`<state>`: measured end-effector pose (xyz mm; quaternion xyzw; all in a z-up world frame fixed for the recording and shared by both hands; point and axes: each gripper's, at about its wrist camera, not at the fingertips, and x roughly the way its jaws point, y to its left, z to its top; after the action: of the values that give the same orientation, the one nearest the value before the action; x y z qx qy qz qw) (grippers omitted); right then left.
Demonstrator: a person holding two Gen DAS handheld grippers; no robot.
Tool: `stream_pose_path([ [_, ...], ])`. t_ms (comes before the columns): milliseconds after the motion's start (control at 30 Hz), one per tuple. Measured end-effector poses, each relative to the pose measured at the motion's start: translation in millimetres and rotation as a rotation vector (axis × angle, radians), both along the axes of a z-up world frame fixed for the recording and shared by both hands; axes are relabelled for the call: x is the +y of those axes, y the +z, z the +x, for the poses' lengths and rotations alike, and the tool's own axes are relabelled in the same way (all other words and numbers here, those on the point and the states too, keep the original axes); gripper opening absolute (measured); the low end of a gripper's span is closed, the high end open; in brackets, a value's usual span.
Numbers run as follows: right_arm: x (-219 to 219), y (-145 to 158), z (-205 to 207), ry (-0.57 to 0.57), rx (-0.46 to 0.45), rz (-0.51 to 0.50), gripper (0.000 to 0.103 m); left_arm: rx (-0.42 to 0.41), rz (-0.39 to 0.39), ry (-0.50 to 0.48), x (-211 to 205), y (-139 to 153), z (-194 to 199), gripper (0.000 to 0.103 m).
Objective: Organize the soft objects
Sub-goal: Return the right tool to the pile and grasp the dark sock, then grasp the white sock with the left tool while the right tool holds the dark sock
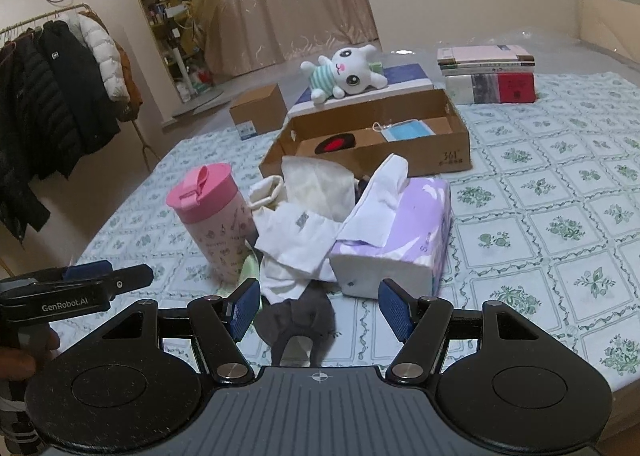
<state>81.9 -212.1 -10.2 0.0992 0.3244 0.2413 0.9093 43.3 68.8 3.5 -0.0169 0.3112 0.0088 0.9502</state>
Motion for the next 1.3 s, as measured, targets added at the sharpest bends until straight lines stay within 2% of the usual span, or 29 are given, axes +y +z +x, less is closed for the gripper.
stream_pose_path([
  [400,9.8,-24.1,9.1,0.035,0.035,-0.039,0.065,0.051,-0.017,-0.041,-5.7,-17.0,13.1,0.080],
  [633,29.8,-46.7,18.9,0.128,0.064,-0.085,0.065,0.081,-0.031,-0.048,-6.8,-28.5,23.3,0.080],
  [900,56.7,-70.1,47.7,0.179,0.093,-0.081,0.065,0.104,-0.040,-0.049,-1.5,-39.7,35.1,0.080],
  [1100,68.9,-87.8,73.1,0.196,0.153,-0.075,0.065,0.109,-0.044,-0.076,-2.3,-45.7,45.2,0.080],
  [1200,72.5,-88.9,71.7,0.225,0.140,-0.106,0.040,0.110,-0.042,-0.091,-4.3,-47.3,49.7,0.080],
  [1300,72.9,-85.4,65.2,0.253,0.121,-0.138,0.025,0.108,-0.041,-0.110,-7.7,-47.2,51.4,0.080],
])
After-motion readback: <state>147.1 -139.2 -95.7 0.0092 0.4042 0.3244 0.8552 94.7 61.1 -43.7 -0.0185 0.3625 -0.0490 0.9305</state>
